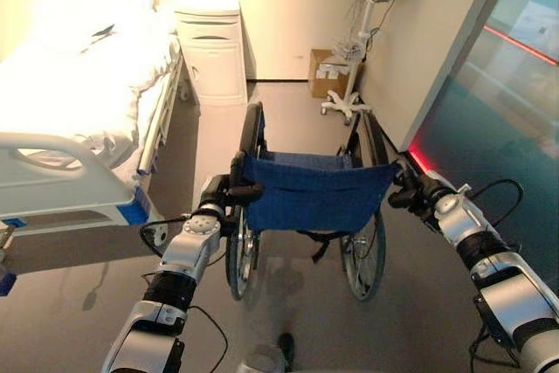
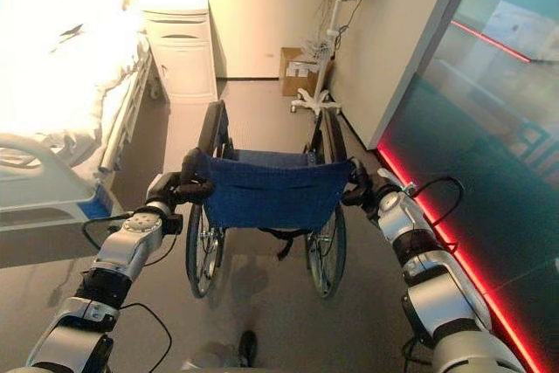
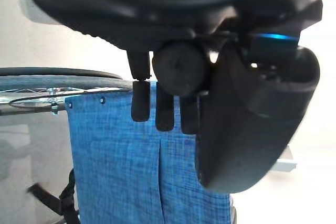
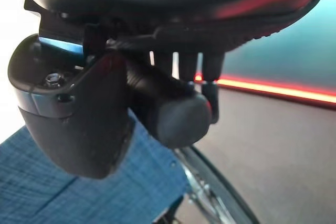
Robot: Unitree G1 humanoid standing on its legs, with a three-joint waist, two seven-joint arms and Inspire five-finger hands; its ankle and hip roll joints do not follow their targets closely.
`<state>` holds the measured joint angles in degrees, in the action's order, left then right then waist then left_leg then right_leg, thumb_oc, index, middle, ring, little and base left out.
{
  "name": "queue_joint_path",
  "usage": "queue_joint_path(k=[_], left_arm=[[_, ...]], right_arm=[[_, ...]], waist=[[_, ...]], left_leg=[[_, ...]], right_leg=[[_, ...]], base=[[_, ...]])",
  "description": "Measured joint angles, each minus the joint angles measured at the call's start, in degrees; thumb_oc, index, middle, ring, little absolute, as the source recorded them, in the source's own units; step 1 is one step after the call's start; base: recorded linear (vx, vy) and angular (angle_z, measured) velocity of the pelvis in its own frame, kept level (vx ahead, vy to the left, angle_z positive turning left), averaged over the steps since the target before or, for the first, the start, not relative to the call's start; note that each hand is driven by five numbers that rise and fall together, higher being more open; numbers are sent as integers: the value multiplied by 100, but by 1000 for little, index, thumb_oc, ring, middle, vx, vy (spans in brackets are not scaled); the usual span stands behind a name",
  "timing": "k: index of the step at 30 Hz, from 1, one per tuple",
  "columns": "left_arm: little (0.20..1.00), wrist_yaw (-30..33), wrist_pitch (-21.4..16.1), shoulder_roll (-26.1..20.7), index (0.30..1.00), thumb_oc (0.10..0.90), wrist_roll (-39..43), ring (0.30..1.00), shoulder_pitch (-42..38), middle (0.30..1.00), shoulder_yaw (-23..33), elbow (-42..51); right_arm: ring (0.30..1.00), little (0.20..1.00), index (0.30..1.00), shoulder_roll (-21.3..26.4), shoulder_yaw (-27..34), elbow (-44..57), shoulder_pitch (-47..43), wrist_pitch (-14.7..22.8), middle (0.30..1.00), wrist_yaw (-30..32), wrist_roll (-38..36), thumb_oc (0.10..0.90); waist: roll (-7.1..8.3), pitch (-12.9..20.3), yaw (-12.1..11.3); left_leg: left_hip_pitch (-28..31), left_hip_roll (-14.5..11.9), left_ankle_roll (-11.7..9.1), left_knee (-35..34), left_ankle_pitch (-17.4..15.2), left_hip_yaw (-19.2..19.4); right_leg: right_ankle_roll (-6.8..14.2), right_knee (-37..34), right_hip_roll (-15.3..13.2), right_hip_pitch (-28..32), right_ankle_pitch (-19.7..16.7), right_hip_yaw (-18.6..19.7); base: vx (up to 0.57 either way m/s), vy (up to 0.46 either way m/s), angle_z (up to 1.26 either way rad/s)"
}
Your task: Push the wheelchair next to the bed
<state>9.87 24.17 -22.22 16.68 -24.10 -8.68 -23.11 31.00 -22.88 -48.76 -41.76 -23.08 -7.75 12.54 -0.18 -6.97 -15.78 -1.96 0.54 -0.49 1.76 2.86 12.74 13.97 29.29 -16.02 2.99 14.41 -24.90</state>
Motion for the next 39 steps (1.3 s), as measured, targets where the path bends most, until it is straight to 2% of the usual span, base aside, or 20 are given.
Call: queue_joint_path(k=[2, 3, 4, 5, 7, 12, 13, 16, 18, 20, 24, 26, 27, 29, 32, 33, 35, 37, 38, 39], left_arm=[[300, -76, -17, -35, 300, 400, 0, 300, -167, 300, -1, -192], [300, -79, -18, -67, 300, 400, -1, 300, -277, 300, -30, -204], [300, -160, -9, -194, 300, 400, 2, 300, -543, 300, -94, -342], [300, -231, 24, -132, 300, 400, 5, 300, -675, 300, -119, -486], [300, -213, -41, -97, 300, 400, -16, 300, -681, 300, -156, -549], [300, -159, -6, -129, 300, 400, -16, 300, -361, 300, 86, -78], [300, -116, -16, 50, 300, 400, -26, 300, -272, 300, 169, -77], [300, 32, -15, 324, 300, 400, -25, 300, -127, 300, 113, -11], [300, 107, -57, 455, 300, 400, -22, 300, -122, 300, -43, -11], [300, 169, -69, 532, 300, 400, -20, 300, -166, 300, -162, -22], [300, 213, -60, 536, 300, 400, -9, 300, -112, 300, -160, -38], [300, 211, -67, 436, 300, 400, -10, 300, -170, 300, -119, -103], [300, 200, -78, 257, 300, 400, -11, 300, -103, 300, -115, -54], [300, 162, -112, 176, 300, 400, -10, 300, -43, 300, -97, 7], [300, 144, -51, 206, 300, 400, -7, 300, 308, 300, -11, 182], [300, 141, -39, 214, 300, 400, -6, 300, 386, 300, 31, 249], [300, 117, -6, 206, 300, 400, -6, 300, 342, 300, 132, 273], [300, 44, 47, 110, 300, 400, -7, 300, 144, 300, 128, 150], [300, 32, 49, 50, 300, 400, -7, 300, 180, 300, 130, 140], [300, -27, 83, 16, 300, 400, -7, 300, 219, 300, 141, 138]], right_arm=[[300, 300, 300, 14, 4, 58, 38, 8, 300, 28, 20, 400], [300, 300, 300, 20, 89, 225, 96, 17, 300, 103, 16, 400], [300, 300, 300, 59, 151, 243, -33, 11, 300, 97, 2, 400], [300, 300, 300, 124, 159, 263, -24, 1, 300, 105, -2, 400], [300, 300, 300, 112, 182, 263, 28, -25, 300, 135, -4, 400], [300, 300, 300, 270, 76, 648, -1, -90, 300, 32, -152, 400], [300, 300, 300, 430, -31, 733, -54, -127, 300, -21, -151, 400], [300, 300, 300, 682, -114, 735, -87, -118, 300, -97, -145, 400], [300, 300, 300, 772, -111, 569, -56, -111, 300, -120, -135, 400], [300, 300, 300, 787, -87, 317, -59, 28, 300, -116, -128, 400], [300, 300, 300, 681, -86, 179, -75, 94, 300, -114, -38, 400], [300, 300, 300, 481, -26, 88, -132, 90, 300, -34, 57, 400], [300, 300, 300, 216, -25, -70, -177, 90, 300, 45, 62, 400], [300, 300, 300, 126, -31, -117, -192, 89, 300, 79, 69, 400], [300, 300, 300, 176, -211, -85, -197, 89, 300, -1, 92, 400], [300, 300, 300, 175, -257, -78, -195, 89, 300, -9, 91, 400], [300, 300, 300, 122, -284, -123, -212, 89, 300, -33, 71, 400], [300, 300, 300, 82, -251, -161, -257, 87, 300, -35, 51, 400], [300, 300, 300, -9, -266, -173, -255, 60, 300, -34, 58, 400], [300, 300, 300, 2, -279, -129, -206, 60, 300, -40, 54, 400]], waist=[[-195, 20, 231], [17, 94, 365], [263, -11, 649], [133, -64, 637], [124, -67, 657], [344, -32, 603], [136, -44, 692], [-105, 0, 711], [-14, 31, 715], [155, 47, 713], [287, 133, 664], [288, 90, 523], [423, -19, 348], [544, -46, 182], [-75, 88, -9], [-157, 141, -80], [-96, 182, -208], [220, 135, -70], [217, 148, -160], [291, 196, -132]], left_leg=[[-101, -148, 34, -58, -266, -156], [-119, 4, -79, -69, -542, -152], [-471, 86, 407, 1171, -687, -151], [-387, 19, 658, 1239, -712, -456], [-431, -76, 461, 1142, -621, -694], [-474, -237, 74, 1113, -618, -747], [-342, -405, -114, 947, -509, -732], [-285, -965, -264, 852, -216, -189], [-277, -1031, -131, 855, -32, 73], [-348, -847, -115, 1072, 73, 328], [-88, -324, -187, 784, -60, -84], [-242, -499, -261, 1247, -147, -260], [-714, -514, -517, 1858, -386, -328], [-765, -211, -649, 1039, -446, -320], [-829, -278, -731, 435, -382, -91], [-847, -304, -730, 467, -390, -17], [-890, -331, -634, 584, -350, 160], [-866, -220, -616, 662, -333, 351], [-742, -199, -620, 1135, -365, 333], [-649, -27, -260, 1176, -501, 446]], right_leg=[[-157, -1086, -2, -313, -306, 64], [-160, -1584, -110, -344, -519, 131], [184, -2011, -609, -358, -748, 341], [131, -2219, -727, -288, -953, 451], [87, -2344, -712, -379, -1205, 522], [-180, -1723, -218, -295, -1077, 373], [-338, -1825, 18, -13, -1007, 193], [-449, -1762, 379, 233, -536, -39], [-598, -1593, 380, 267, -279, -111], [-581, -1545, 384, 395, -82, -273], [-606, -1648, 419, 467, -36, -154], [-794, -2011, 707, 584, -108, 213], [-914, -2424, 771, 794, -276, 436], [-957, -2806, 777, 1005, -404, 749], [-899, -2943, 1027, 1357, -400, 604], [-861, -2942, 1048, 1387, -408, 523], [-782, -3086, 1014, 1495, -374, 382], [-619, -2920, 715, 1446, -272, 309], [-490, -2750, 541, 1411, -183, 418], [-419, -2720, 457, 1523, -109, 440]], base=[[273, -523, 48], [224, -406, 131], [201, -391, 120], [318, -640, 113], [255, -511, 56], [395, -481, 39], [248, -371, 59], [270, -340, 80], [198, -254, 94], [277, -267, 76], [219, -166, 19], [319, -137, -28], [351, -94, -55], [381, -93, -66], [357, -34, -77], [391, 48, -81], [333, 73, -32], [385, 85, 10], [453, 105, -33], [556, 132, -30]])
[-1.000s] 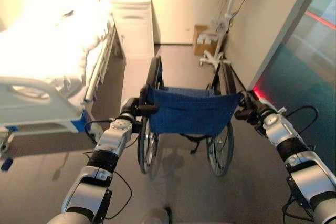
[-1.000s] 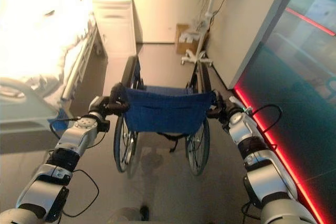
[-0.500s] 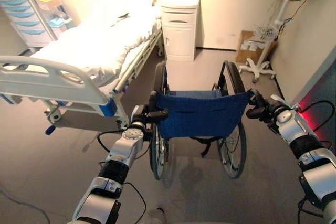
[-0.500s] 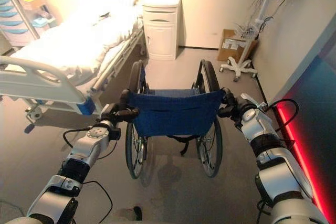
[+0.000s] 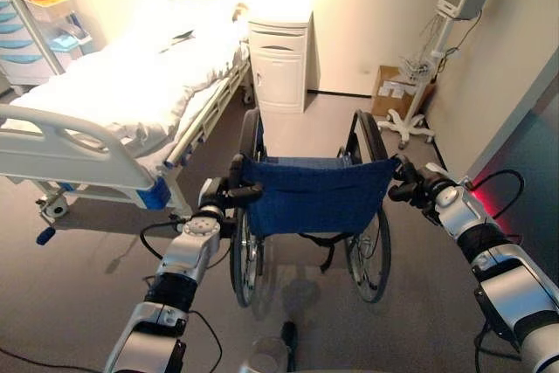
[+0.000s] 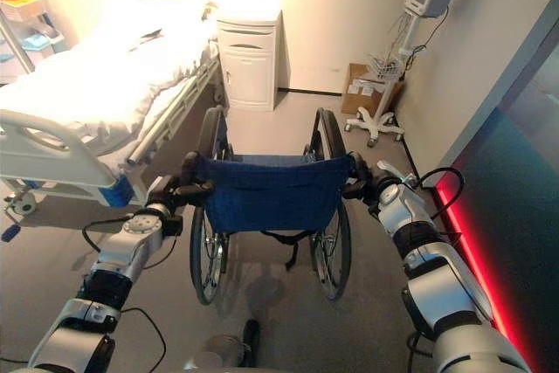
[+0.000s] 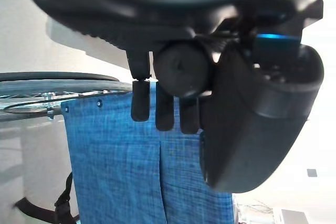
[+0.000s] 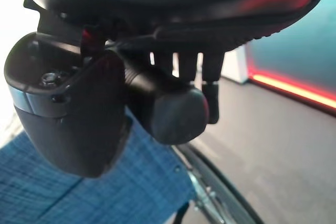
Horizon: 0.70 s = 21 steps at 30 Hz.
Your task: Push the wheelchair next to the bed
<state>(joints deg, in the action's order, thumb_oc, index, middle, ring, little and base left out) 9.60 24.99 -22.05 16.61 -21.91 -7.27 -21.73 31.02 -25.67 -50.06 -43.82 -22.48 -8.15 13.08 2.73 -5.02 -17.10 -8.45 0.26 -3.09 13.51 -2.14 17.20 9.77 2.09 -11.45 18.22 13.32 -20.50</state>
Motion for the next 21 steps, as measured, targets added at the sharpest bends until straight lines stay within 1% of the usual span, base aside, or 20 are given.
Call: queue_joint_path(k=[1, 2, 3, 4, 5, 6, 7, 8, 9, 10, 11, 12, 13, 14, 15, 17, 18, 19, 20, 21], left_arm=[[300, -29, 35, -4, 300, 400, -1, 300, 16, 300, 1, 6], [300, -55, 38, -2, 300, 400, -24, 300, -94, 300, -26, -73], [300, -72, 37, -54, 300, 400, -68, 300, -89, 300, -31, -44], [300, -119, 27, -144, 300, 400, -81, 300, -162, 300, -44, -4], [300, -135, 31, -180, 300, 400, -83, 300, -236, 300, -119, -24], [300, -146, 30, -196, 300, 400, -82, 300, -305, 300, -126, -100], [300, -166, 32, -203, 300, 400, -82, 300, -364, 300, -138, -179], [300, -153, 2, -202, 300, 400, -82, 300, -360, 300, -141, -260], [300, -163, -56, -212, 300, 400, -82, 300, -379, 300, -142, -362], [300, -165, -80, -219, 300, 400, -81, 300, -493, 300, -148, -398], [300, -164, -81, -240, 300, 400, -75, 300, -573, 300, -147, -407], [300, -164, -81, -222, 300, 400, -71, 300, -687, 300, -168, -449], [300, -156, -83, -222, 300, 400, -70, 300, -728, 300, -202, -503], [300, -152, -95, -210, 300, 400, -70, 300, -840, 300, -260, -575], [300, -146, -96, -211, 300, 400, -70, 300, -839, 300, -253, -568], [300, -134, -99, -143, 300, 400, -70, 300, -811, 300, -263, -458], [300, -114, -78, -150, 300, 400, -70, 300, -765, 300, -260, -374], [300, -101, -72, -151, 300, 400, -66, 300, -759, 300, -256, -347], [300, -94, -18, -154, 300, 400, -54, 300, -757, 300, -241, -310], [300, -77, -18, -101, 300, 400, -54, 300, -754, 300, -191, -314]], right_arm=[[300, 300, 300, 11, 9, 9, 14, -4, 300, -21, 0, 400], [300, 300, 300, 20, 93, 72, 113, -4, 300, -9, -4, 400], [300, 300, 300, 1, 96, 118, 154, -4, 300, -5, -14, 400], [300, 300, 300, 5, 133, 181, 206, -7, 300, -7, -74, 400], [300, 300, 300, 18, 329, 358, 353, -15, 300, -10, -72, 400], [300, 300, 300, 34, 350, 421, 368, -28, 300, -16, -67, 400], [300, 300, 300, 3, 345, 406, 380, -42, 300, -15, -50, 400], [300, 300, 300, -31, 311, 391, 390, -43, 300, 7, -48, 400], [300, 300, 300, -41, 306, 391, 375, -44, 300, 27, -49, 400], [300, 300, 300, -37, 308, 415, 385, -45, 300, 47, -52, 400], [300, 300, 300, -28, 321, 424, 303, -45, 300, 75, -55, 400], [300, 300, 300, 3, 367, 443, 263, -45, 300, 123, -55, 400], [300, 300, 300, 12, 400, 462, 248, -46, 300, 138, -52, 400], [300, 300, 300, 43, 474, 493, 253, -54, 300, 188, -50, 400], [300, 300, 300, 48, 493, 525, 265, -69, 300, 194, -51, 400], [300, 300, 300, 132, 519, 602, 368, -137, 300, 190, -106, 400], [300, 300, 300, 171, 516, 670, 411, -138, 300, 187, -215, 400], [300, 300, 300, 211, 513, 741, 431, -138, 300, 185, -227, 400], [300, 300, 300, 253, 514, 803, 416, -138, 300, 170, -229, 400], [300, 300, 300, 282, 499, 815, 381, -139, 300, 157, -227, 400]], waist=[[40, -6, 27], [-20, -29, 55], [-53, -3, 33], [31, -8, 81], [-5, -68, 173], [-68, -125, 286], [-86, -150, 259], [-144, -169, 268], [-202, -211, 321], [-197, -232, 359], [-208, -249, 466], [-257, -287, 647], [-265, -305, 711], [-233, -375, 800], [-190, -400, 840], [-8, -396, 910], [75, -386, 924], [129, -373, 921], [272, -357, 925], [296, -370, 947]], left_leg=[[69, 38, 216, -22, -97, 63], [154, -33, 276, -46, -115, 17], [225, -56, 334, -175, -117, -3], [357, -31, 401, -442, -75, -14], [506, -2, 579, -715, 39, -68], [734, -21, 965, -950, 313, -99], [857, 20, 980, -1028, 350, -93], [943, 11, 1000, -1029, 337, -147], [979, -40, 1018, -1035, 310, -198], [994, -45, 987, -1041, 286, -295], [874, -55, 999, -990, 272, -336], [823, -34, 995, -988, 271, -571], [808, -30, 995, -992, 273, -642], [810, -21, 966, -996, 265, -751], [799, -26, 937, -968, 253, -812], [758, -47, 756, -798, 157, -901], [760, -46, 685, -755, 100, -898], [752, -31, 646, -720, 75, -894], [745, 19, 526, -594, -2, -868], [746, 2, 462, -506, -38, -892]], right_leg=[[144, 388, -140, -60, 44, -89], [365, 1498, -183, -492, 144, -214], [436, 2091, -217, -789, 105, -197], [605, 2844, -285, -1179, -36, -182], [637, 3535, -454, -1496, -287, -198], [613, 3765, -581, -1599, -258, -211], [598, 3723, -713, -1707, -254, -219], [521, 3428, -762, -1796, -219, -223], [485, 2752, -761, -1912, -241, -257], [535, 2458, -833, -2099, -270, -254], [541, 1635, -929, -2269, -584, -242], [584, 822, -1040, -2384, -904, -174], [592, 486, -1073, -2388, -987, -156], [600, 258, -1150, -2521, -1132, 81], [605, 207, -1153, -2571, -1183, 205], [592, 846, -1100, -2614, -1182, 278], [549, 1012, -973, -2550, -1155, 259], [474, 1071, -880, -2529, -1107, 253], [342, 962, -726, -2304, -986, 227], [137, 914, -619, -2213, -1182, 290]], base=[[322, 84, 2], [370, 65, 4], [335, 19, 0], [429, -47, 18], [300, -144, 45], [240, -194, 32], [139, -160, 8], [204, -279, -1], [203, -262, 18], [334, -456, 37], [302, -349, 66], [334, -371, 83], [335, -297, 98], [394, -362, 83], [489, -474, 88], [456, -419, 79], [345, -263, 52], [409, -286, 48], [409, -278, 45], [529, -348, 72]])
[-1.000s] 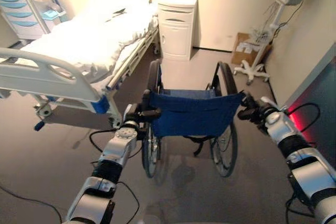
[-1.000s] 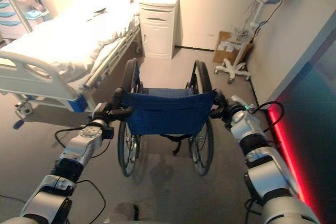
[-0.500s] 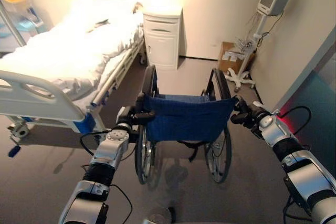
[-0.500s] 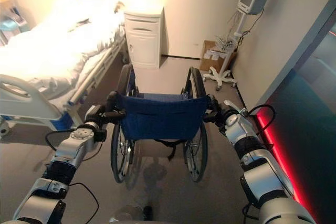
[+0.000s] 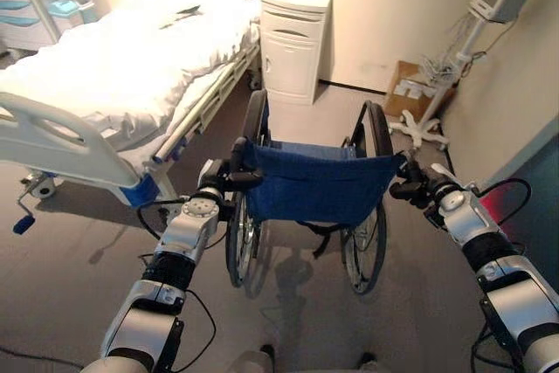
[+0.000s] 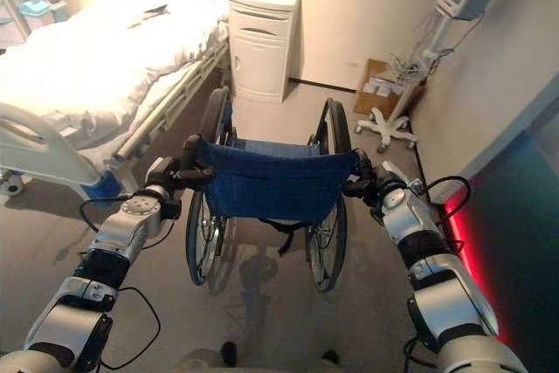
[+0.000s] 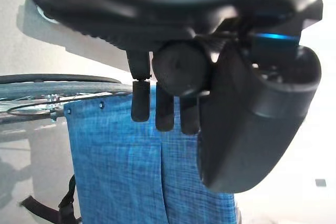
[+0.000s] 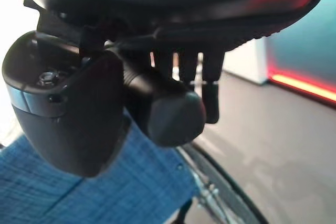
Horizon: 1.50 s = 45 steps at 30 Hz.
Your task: Push the wheelchair next to the bed
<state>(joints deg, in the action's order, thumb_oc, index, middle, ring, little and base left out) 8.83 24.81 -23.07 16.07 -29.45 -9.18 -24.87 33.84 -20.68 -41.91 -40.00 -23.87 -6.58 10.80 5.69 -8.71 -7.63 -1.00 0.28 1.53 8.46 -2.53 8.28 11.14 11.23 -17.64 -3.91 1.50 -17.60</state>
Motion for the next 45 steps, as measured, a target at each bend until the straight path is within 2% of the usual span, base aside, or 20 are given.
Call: queue_joint_path(k=[4, 6, 10, 15, 17, 18, 20, 22, 23, 26, 28, 30, 31, 32, 34, 36, 37, 39, 41, 45], left_arm=[[300, 253, -78, 220, 300, 400, 0, 300, 368, 300, 77, 308], [300, 315, -112, 302, 300, 400, 0, 300, 380, 300, 59, 265], [300, 330, -121, 442, 300, 400, 1, 300, 216, 300, -35, 72], [300, 355, -110, 434, 300, 400, 0, 300, 154, 300, -166, -98], [300, 373, -110, 361, 300, 400, -25, 300, 73, 300, -293, -166], [300, 398, -103, 307, 300, 400, -19, 300, 142, 300, -350, -154], [300, 475, -34, 294, 300, 400, 49, 300, 215, 300, -365, 22], [300, 589, 5, 462, 300, 400, 161, 300, 366, 300, -341, 4], [300, 650, 7, 472, 300, 400, 252, 300, 470, 300, -300, 96], [300, 680, 38, 469, 300, 400, 287, 300, 641, 300, -110, 269], [300, 591, 0, 305, 300, 400, 275, 300, 401, 300, -101, 74], [300, 410, 16, -3, 300, 400, 279, 300, 220, 300, -144, -29], [300, 357, 74, 63, 300, 400, 277, 300, 115, 300, -173, -194], [300, 341, 79, 129, 300, 400, 275, 300, 100, 300, -171, -332], [300, 367, 7, 82, 300, 400, 197, 300, 50, 300, -219, -373], [300, 382, -47, 4, 300, 400, 170, 300, 33, 300, -323, -363], [300, 406, -54, -26, 300, 400, 158, 300, 32, 300, -333, -404], [300, 418, -165, -39, 300, 400, 30, 300, -46, 300, -342, -550], [300, 412, -169, -50, 300, 400, -35, 300, -241, 300, -382, -684], [300, 396, -207, 30, 300, 400, -69, 300, -413, 300, -471, -798]], right_arm=[[300, 300, 300, 213, -81, 275, 75, 1, 300, -47, 6, 400], [300, 300, 300, 231, -105, 152, 3, 7, 300, -74, 6, 400], [300, 300, 300, 297, -88, -89, -53, 91, 300, -114, 5, 400], [300, 300, 300, 218, -118, -223, 0, 93, 300, -79, 2, 400], [300, 300, 300, -66, -103, -565, 38, 91, 300, 89, -1, 400], [300, 300, 300, -190, -101, -637, 51, 93, 300, 132, 2, 400], [300, 300, 300, -95, -96, -631, 58, 99, 300, 158, 2, 400], [300, 300, 300, -16, -113, -612, 43, 111, 300, 153, 6, 400], [300, 300, 300, 5, -146, -614, 0, 162, 300, 153, 4, 400], [300, 300, 300, -40, -291, -612, -69, 225, 300, 154, -7, 400], [300, 300, 300, -140, -241, -610, -109, 223, 300, 168, -6, 400], [300, 300, 300, -315, -183, -585, -16, 221, 300, 169, -32, 400], [300, 300, 300, -282, -106, -533, 12, 220, 300, 166, -45, 400], [300, 300, 300, -267, -19, -480, 85, 214, 300, 182, -47, 400], [300, 300, 300, -257, 52, -147, 370, 211, 300, 221, -125, 400], [300, 300, 300, -261, 64, -140, 399, 210, 300, 204, -257, 400], [300, 300, 300, -271, 64, -42, 443, 211, 300, 210, -253, 400], [300, 300, 300, -288, 117, 42, 487, 217, 300, 214, -285, 400], [300, 300, 300, -283, 184, 46, 447, 212, 300, 214, -414, 400], [300, 300, 300, -169, 274, 156, 560, 199, 300, 221, -473, 400]], waist=[[-478, 46, -55], [-505, 78, -54], [-337, 153, -30], [-236, 265, 2], [-39, 120, -71], [20, 128, -122], [-77, 124, -278], [-533, 152, -482], [-699, 153, -620], [-796, 230, -780], [-556, 141, -731], [-98, 172, -701], [-199, 227, -611], [-380, 265, -584], [-482, 294, -448], [-528, 259, -396], [-656, 242, -324], [-694, 203, -138], [-691, 156, 67], [-592, 113, 405]], left_leg=[[-30, -694, -425, 360, -152, 173], [-70, -819, -463, 477, -136, 172], [-171, -801, -572, 638, 6, 326], [-141, -707, -580, 835, -19, 464], [-761, -858, -807, 2083, -143, 460], [-850, -814, -1022, 1944, -248, 421], [-823, -661, -1101, 339, -149, 459], [-810, -847, -1233, -477, 61, 320], [-815, -962, -1221, -440, 52, 348], [-793, -988, -1186, 80, 21, 602], [-752, -756, -1170, 50, 29, 603], [-786, -307, -609, 491, -90, 812], [-828, -183, -233, 1213, -410, 890], [-727, -143, 373, 1140, -204, 763], [-376, -155, 284, 373, -167, 841], [-37, -76, 215, -267, -2, 765], [79, -80, 350, -413, 322, 696], [164, 21, 461, -534, 262, 579], [207, 115, 458, -637, 265, 464], [237, 325, 135, -693, 8, 308]], right_leg=[[-349, 62, 605, 252, 262, -277], [-469, 331, 700, 252, 627, -346], [-547, 747, 618, 277, 1167, -546], [-544, 441, 739, 647, 1215, -526], [-719, -199, 991, 1135, 1072, -131], [-714, -286, 994, 1245, 1046, 17], [-700, -452, 1033, 1330, 1038, 328], [-721, -532, 1156, 1601, 1063, 626], [-723, -530, 1096, 1649, 1080, 750], [-612, -623, 808, 1764, 1068, 718], [-289, 915, 695, 1261, 1357, 215], [-164, 751, 295, 1305, 1706, 144], [219, 815, 236, 1509, 1760, 178], [395, 1233, 242, 1305, 1585, 111], [540, 2691, 203, 438, 884, 252], [348, 3131, 194, -62, 985, -28], [328, 2932, 242, -189, 960, -227], [283, 2074, 163, -375, 902, -519], [318, 1090, 60, -555, 402, -647], [311, -951, 8, -533, -298, -434]], base=[[397, -295, 32], [289, -233, 51], [328, -211, 52], [298, -108, 24], [463, -30, 15], [485, 5, -16], [415, 81, -57], [542, 195, -108], [468, 200, -121], [402, 222, -102], [469, 317, -28], [371, 237, -26], [251, 130, -22], [412, 186, -27], [398, 119, -13], [278, -47, -17], [279, -118, -32], [336, -177, 16], [418, -244, 48], [326, -181, 51]])
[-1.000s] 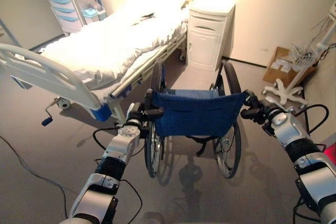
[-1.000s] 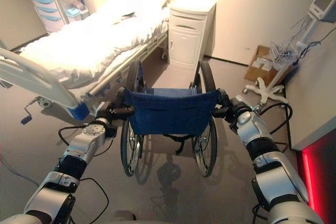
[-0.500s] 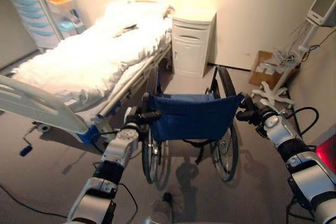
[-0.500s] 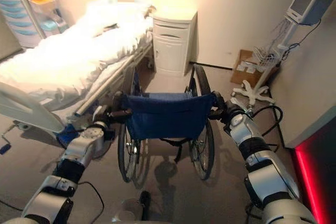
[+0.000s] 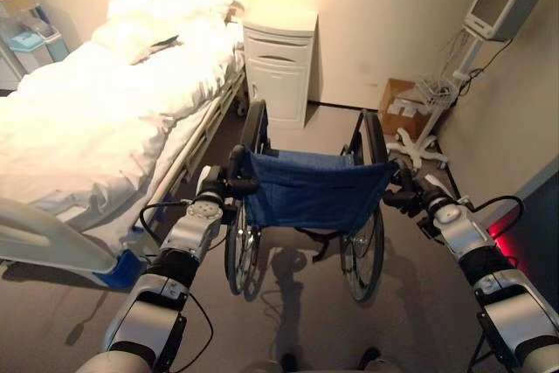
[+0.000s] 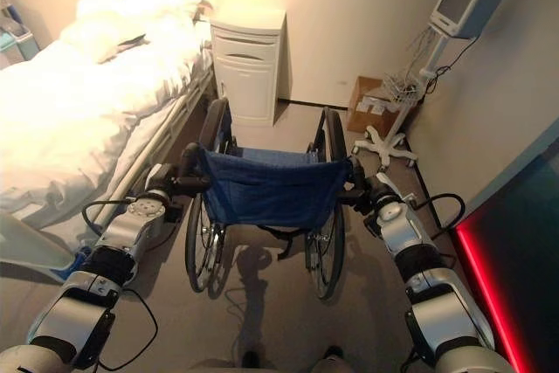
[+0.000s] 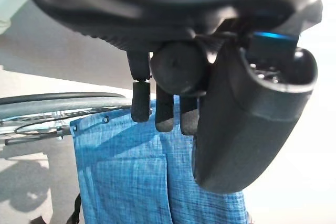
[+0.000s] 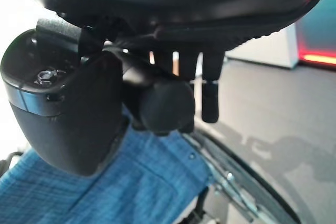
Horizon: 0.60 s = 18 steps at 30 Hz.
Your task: Push the wheelchair next to the bed
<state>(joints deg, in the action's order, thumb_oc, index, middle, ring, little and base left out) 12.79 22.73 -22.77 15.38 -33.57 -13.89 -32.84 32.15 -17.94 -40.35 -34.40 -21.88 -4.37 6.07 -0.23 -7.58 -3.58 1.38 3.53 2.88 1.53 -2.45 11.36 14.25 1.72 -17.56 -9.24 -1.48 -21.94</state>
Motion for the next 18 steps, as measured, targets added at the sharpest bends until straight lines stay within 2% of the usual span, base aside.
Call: queue_joint_path(k=[1, 2, 3, 4, 5, 6, 7, 8, 9, 10, 11, 12, 13, 14, 16, 17, 18], left_arm=[[300, 21, -16, -16, 300, 400, -1, 300, -62, 300, 13, 21], [300, 6, -12, 7, 300, 400, 0, 300, -51, 300, 4, 10], [300, -11, -9, 50, 300, 400, 0, 300, -32, 300, 23, 37], [300, -12, -11, 77, 300, 400, 0, 300, -12, 300, 27, 69], [300, -18, -8, 111, 300, 400, 0, 300, -18, 300, 54, 103], [300, -27, -7, 116, 300, 400, 0, 300, -11, 300, 64, 125], [300, -31, 20, 131, 300, 400, 0, 300, 24, 300, 83, 186], [300, -13, 50, 142, 300, 400, 0, 300, 113, 300, 99, 299], [300, 0, 46, 156, 300, 400, 0, 300, 191, 300, 143, 362], [300, 20, 45, 180, 300, 400, 0, 300, 268, 300, 192, 397], [300, 27, 43, 192, 300, 400, 0, 300, 292, 300, 188, 373], [300, 46, 3, 236, 300, 400, 0, 300, 322, 300, 195, 328], [300, 84, -33, 255, 300, 400, 0, 300, 408, 300, 192, 332], [300, 118, -86, 282, 300, 400, 1, 300, 440, 300, 189, 332], [300, 176, -138, 351, 300, 400, 1, 300, 419, 300, 186, 298], [300, 237, -175, 395, 300, 400, 1, 300, 502, 300, 178, 307], [300, 260, -190, 419, 300, 400, 1, 300, 559, 300, 163, 317]], right_arm=[[300, 300, 300, 41, 1, 70, -18, -31, 300, 14, -5, 400], [300, 300, 300, 103, 19, 171, -27, -91, 300, 31, -10, 400], [300, 300, 300, 105, 30, 209, 13, -184, 300, 53, -29, 400], [300, 300, 300, 121, 60, 226, 62, -186, 300, 53, -38, 400], [300, 300, 300, 144, 150, 287, 133, -187, 300, 52, -73, 400], [300, 300, 300, 168, 158, 306, 149, -186, 300, 49, -124, 400], [300, 300, 300, 241, 158, 404, 207, -187, 300, 19, -190, 400], [300, 300, 300, 326, 157, 535, 279, -186, 300, -33, -200, 400], [300, 300, 300, 335, 158, 574, 293, -186, 300, -57, -200, 400], [300, 300, 300, 353, 160, 613, 301, -185, 300, -92, -200, 400], [300, 300, 300, 358, 166, 611, 296, -180, 300, -121, -198, 400], [300, 300, 300, 363, 163, 561, 275, -168, 300, -139, -196, 400], [300, 300, 300, 352, 149, 504, 276, -104, 300, -167, -194, 400], [300, 300, 300, 376, 147, 482, 258, -60, 300, -186, -193, 400], [300, 300, 300, 393, 144, 383, 190, -22, 300, -195, -189, 400], [300, 300, 300, 382, 146, 290, 176, 75, 300, -194, -184, 400], [300, 300, 300, 382, 144, 227, 176, 109, 300, -196, -184, 400]], waist=[[159, -75, 135], [107, -116, 236], [212, -117, 239], [284, -129, 247], [327, -122, 286], [347, -125, 280], [355, -123, 278], [358, -122, 277], [358, -120, 271], [349, -110, 263], [385, -72, 289], [285, -55, 281], [280, 27, 277], [292, 24, 259], [414, 4, 217], [443, -13, 143], [470, -16, 114]], left_leg=[[-45, -40, -47, 436, -320, 288], [-77, -25, 324, 583, -223, 230], [33, 130, 437, 579, -216, 44], [44, 192, 464, 585, -238, -72], [62, 204, 526, 658, -302, -185], [93, 210, 544, 675, -313, -235], [147, 213, 521, 677, -337, -344], [203, 209, 460, 652, -373, -391], [232, 204, 402, 679, -413, -406], [280, 200, 337, 710, -475, -458], [243, 149, 167, 844, -580, -521], [225, 61, -2, 912, -679, -577], [176, -114, -376, 1057, -813, -454], [9, -277, -606, 1484, -755, -260], [-578, -441, -800, 2613, -552, 44], [-781, -657, -767, 2951, -568, 241], [-795, -718, -765, 2866, -566, 321]], right_leg=[[172, -69, -92, -13, -136, 311], [168, 114, -117, -23, -137, 406], [143, 507, -168, -36, -126, 398], [113, 761, -60, 13, -130, 413], [-4, 1167, 58, -20, -61, 430], [-3, 1376, 138, -27, -59, 437], [-105, 1695, 293, -2, 34, 413], [-351, 1767, 435, 96, 160, 350], [-501, 1722, 509, 158, 244, 335], [-797, 1593, 642, 339, 430, 305], [-988, 1329, 773, 564, 582, 416], [-1012, 1273, 906, 653, 626, 351], [-1111, 1053, 1020, 808, 694, 306], [-1214, 952, 1057, 907, 760, 180], [-1296, 944, 974, 940, 849, 97], [-1311, 854, 975, 1092, 892, 70], [-1312, 741, 983, 1209, 891, 62]], base=[[269, -179, 57], [388, -239, 60], [474, -250, 53], [581, -271, 45], [423, -188, 38], [437, -198, 37], [364, -163, 26], [475, -193, 24], [397, -153, 16], [428, -156, 25], [327, -121, 28], [347, -121, 33], [309, -100, 37], [345, -103, 40], [314, -25, 24], [361, 49, 10], [346, 93, 13]])
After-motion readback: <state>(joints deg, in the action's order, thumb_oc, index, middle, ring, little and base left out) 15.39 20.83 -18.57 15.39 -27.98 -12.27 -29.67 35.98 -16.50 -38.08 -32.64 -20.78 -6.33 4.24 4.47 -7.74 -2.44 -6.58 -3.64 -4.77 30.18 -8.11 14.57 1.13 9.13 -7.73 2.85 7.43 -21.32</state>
